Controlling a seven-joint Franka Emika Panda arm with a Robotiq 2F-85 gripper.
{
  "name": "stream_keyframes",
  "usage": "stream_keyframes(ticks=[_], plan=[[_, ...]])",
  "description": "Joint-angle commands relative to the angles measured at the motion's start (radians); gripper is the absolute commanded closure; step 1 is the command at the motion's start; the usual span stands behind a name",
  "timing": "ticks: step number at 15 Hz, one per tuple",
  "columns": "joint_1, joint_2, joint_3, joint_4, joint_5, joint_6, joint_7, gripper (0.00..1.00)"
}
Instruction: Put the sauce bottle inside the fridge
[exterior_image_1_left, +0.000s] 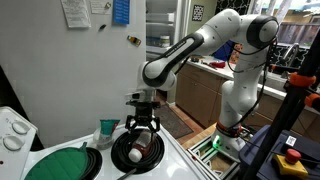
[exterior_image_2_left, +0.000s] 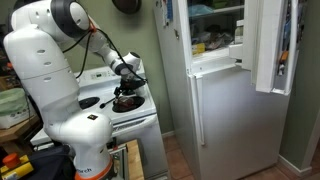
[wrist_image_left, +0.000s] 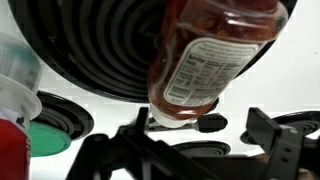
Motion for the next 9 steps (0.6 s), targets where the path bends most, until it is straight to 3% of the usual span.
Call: stream_keyframes(ticks=[1,8,9], plan=[[-0.053,-0.002,0.050,0.002,0.001,-0.005,0.000,0.00],[-0.063,-0.003,0.058,0.002,0.001,-0.009,0.000,0.00],[-0.068,-0.005,0.066,0.002,-0.029,-0.011,0.054,0.00]])
